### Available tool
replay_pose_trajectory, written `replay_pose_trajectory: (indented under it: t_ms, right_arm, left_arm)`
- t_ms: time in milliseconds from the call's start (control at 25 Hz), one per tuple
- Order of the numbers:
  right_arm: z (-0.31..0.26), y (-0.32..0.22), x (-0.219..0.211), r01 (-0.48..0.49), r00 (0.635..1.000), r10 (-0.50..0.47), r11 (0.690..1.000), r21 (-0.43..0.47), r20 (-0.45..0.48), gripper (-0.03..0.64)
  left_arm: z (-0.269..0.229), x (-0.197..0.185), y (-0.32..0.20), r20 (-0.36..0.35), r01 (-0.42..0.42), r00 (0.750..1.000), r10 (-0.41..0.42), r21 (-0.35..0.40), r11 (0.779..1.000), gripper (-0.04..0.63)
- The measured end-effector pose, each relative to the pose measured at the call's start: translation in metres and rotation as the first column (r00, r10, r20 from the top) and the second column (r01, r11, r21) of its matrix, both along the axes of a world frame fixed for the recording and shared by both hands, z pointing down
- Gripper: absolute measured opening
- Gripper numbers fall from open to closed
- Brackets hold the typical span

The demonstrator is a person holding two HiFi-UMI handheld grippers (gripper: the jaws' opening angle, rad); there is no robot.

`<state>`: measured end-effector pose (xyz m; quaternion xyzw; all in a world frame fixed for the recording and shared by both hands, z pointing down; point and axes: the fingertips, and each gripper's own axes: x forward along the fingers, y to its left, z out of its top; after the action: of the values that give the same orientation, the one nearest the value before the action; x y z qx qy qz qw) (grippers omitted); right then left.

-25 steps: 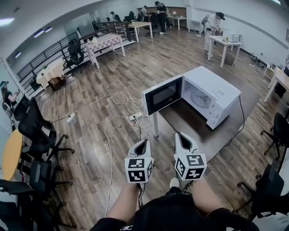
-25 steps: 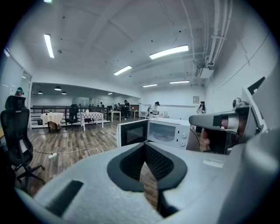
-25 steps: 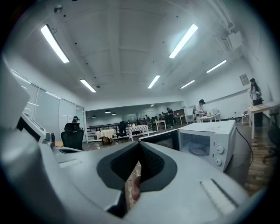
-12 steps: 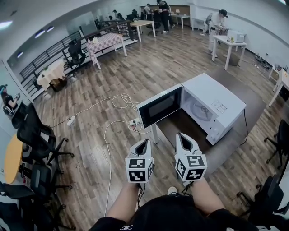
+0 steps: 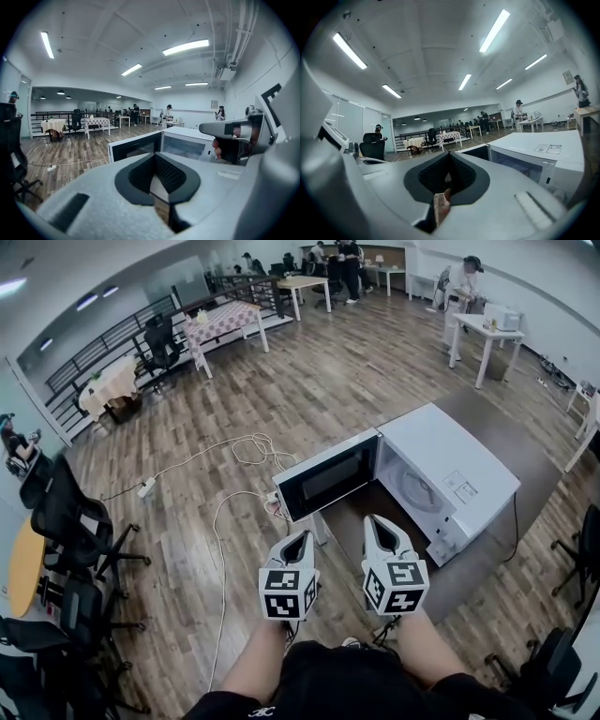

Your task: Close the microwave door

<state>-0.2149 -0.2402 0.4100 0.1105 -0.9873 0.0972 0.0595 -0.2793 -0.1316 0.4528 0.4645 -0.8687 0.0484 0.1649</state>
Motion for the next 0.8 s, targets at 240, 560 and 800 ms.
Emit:
replay_pose_trajectory:
  t_ms: [240,560,800]
  right_arm:
    - [0.01,-0.008,-0.021,-0.004,1.0,0.004,1.0,-0.004,-0.025,0.008]
    - [0.016,-0.025,-0.053,-0.082,0.996,0.082,0.997,-0.008,-0.043,0.008]
    - [0.02,-0.022,-0.085,-0.117,0.992,0.116,0.993,-0.016,-0.056,0.008]
  left_arm:
    - [0.006,-0.025,-0.01,-0.008,-0.007,1.0,0.007,-0.001,1.0,0.011]
    - [0.011,-0.081,-0.014,0.048,-0.073,0.996,0.074,-0.017,0.997,0.009]
    - [0.014,-0.128,-0.006,0.049,-0.109,0.993,0.109,-0.005,0.994,0.068]
